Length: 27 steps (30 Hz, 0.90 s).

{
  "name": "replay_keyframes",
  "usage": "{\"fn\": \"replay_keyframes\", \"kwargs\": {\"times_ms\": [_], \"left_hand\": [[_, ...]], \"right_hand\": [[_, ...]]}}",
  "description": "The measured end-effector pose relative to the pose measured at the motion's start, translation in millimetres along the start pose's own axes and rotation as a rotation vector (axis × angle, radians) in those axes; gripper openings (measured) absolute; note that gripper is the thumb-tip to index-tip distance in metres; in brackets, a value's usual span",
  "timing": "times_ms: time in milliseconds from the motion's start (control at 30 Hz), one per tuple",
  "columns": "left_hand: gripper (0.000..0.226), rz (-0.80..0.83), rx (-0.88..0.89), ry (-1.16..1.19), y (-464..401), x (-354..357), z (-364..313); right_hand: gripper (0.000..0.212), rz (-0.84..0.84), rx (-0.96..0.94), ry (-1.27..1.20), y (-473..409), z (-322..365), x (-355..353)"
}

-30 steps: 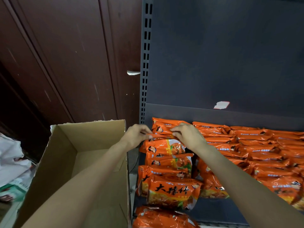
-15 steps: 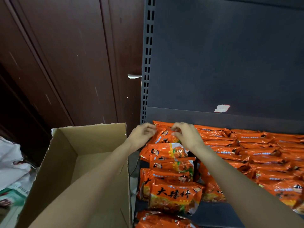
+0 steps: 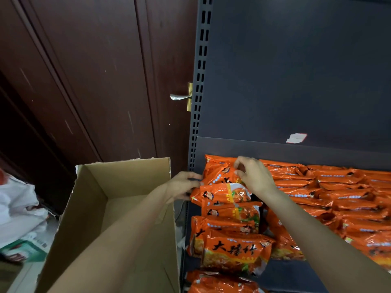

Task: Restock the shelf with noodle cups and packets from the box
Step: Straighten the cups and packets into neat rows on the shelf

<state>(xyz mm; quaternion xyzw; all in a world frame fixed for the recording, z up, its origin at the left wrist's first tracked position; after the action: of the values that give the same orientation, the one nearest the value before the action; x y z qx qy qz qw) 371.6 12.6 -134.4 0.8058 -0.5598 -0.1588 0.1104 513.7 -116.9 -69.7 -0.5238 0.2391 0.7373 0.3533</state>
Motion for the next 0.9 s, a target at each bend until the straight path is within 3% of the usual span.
{"fn": "replay_keyframes", "kwargs": {"times_ms": [167,500,600,767,900], "left_hand": [[0.049,-0.056,0.105,0.045,0,-5,-2],[0.058,-0.037,0.300,-0.331,-2,0,-3],[0.052,-0.090,0.355,-0.381,-2,-1,-7],[0.039,-0.188,0.474,-0.459,3,-6,-30],[0.034,-0.152,0.499,-0.491,4,2,-35]], "right_hand": [[0.055,0.059,-0.095,-0.107,6,4,-3],[0.020,0.074,-0.054,-0.170,6,1,-1],[0.016,0.076,-0.051,-0.210,5,-3,-3],[0.028,0.071,-0.006,-0.168,8,-20,-3],[0.031,0.060,-0.033,-0.017,15,-26,6]]}}
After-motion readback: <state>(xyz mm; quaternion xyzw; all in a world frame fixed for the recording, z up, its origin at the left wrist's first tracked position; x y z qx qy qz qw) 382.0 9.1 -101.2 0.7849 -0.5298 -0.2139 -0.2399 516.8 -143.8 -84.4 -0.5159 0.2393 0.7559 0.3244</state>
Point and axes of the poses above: each hand's wrist, its own y-axis away from the middle knuckle, its own x-axis out of the palm, z = x × y, the point moved 5 cm from there along -y, towards the middle knuckle, and after that the axes turned 12 degrees about x, right-handed, at the moved point
